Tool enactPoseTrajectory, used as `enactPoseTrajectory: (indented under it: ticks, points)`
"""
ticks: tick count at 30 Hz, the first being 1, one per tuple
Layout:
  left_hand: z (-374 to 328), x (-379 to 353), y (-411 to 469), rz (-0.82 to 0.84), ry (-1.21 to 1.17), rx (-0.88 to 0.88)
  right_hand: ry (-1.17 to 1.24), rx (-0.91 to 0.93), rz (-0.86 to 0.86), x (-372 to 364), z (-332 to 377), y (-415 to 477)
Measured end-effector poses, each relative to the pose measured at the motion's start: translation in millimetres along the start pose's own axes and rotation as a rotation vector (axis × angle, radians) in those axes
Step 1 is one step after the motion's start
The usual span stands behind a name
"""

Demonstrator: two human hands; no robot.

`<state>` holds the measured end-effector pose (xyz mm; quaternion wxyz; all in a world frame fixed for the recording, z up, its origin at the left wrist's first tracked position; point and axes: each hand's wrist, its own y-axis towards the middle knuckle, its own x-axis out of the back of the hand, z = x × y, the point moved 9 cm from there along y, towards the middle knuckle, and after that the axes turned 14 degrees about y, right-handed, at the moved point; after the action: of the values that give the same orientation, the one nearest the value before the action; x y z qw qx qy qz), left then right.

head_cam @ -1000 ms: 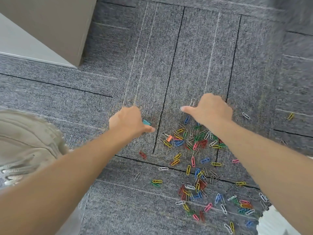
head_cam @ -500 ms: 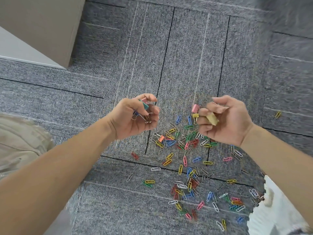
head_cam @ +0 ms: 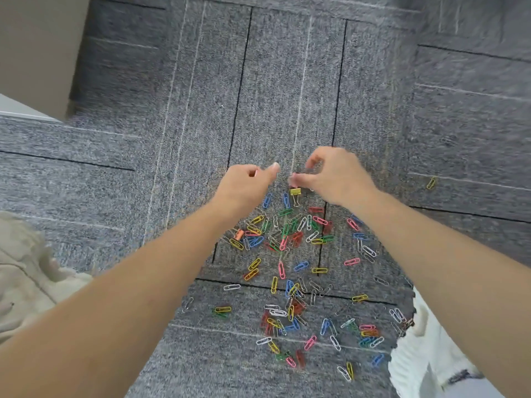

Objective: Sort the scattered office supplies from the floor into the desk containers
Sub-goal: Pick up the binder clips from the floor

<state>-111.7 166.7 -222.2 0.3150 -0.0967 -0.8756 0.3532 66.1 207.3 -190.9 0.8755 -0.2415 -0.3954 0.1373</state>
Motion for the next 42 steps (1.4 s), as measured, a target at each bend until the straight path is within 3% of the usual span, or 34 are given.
enactPoseTrajectory:
  ticks: [4,7,9,12,15,20,24,28,34,39,42]
  points:
    - [-21,7,-7,-0.160,0.311,-0.149,-0.245,0.015,0.022,-22,7,10]
    - [-24,7,-8,-0.142,0.422,-0.201,-0.120,-0.010,0.052,-16,0,12]
    - [-29,-2,-9,-0.088,0.523,-0.263,0.202,-0.054,0.153,-8,-12,8]
    - [-37,-17,-10,-0.056,0.626,-0.304,0.930,-0.324,0.434,-5,-44,-17]
    - [-45,-32,-10,-0.083,0.745,-0.275,1.358,-0.470,0.632,2,-63,-46]
    - [-50,-36,-4,-0.081,0.692,-0.201,1.747,-0.466,0.568,17,-79,-62]
    - [-59,-43,-4,-0.077,0.667,-0.308,1.830,-0.490,0.407,36,-92,-60]
    - [-60,-48,-4,-0.046,0.769,-0.401,1.762,-0.514,0.329,53,-110,-58]
    - [-59,-21,2,-0.126,0.504,-0.302,1.724,-0.583,0.259,49,-137,-68]
    - [-49,-13,7,-0.179,0.651,-0.193,1.658,-0.615,0.074,36,-147,-67]
    - [-44,-16,11,-0.124,0.570,-0.145,1.521,-0.600,0.126,18,-141,-70]
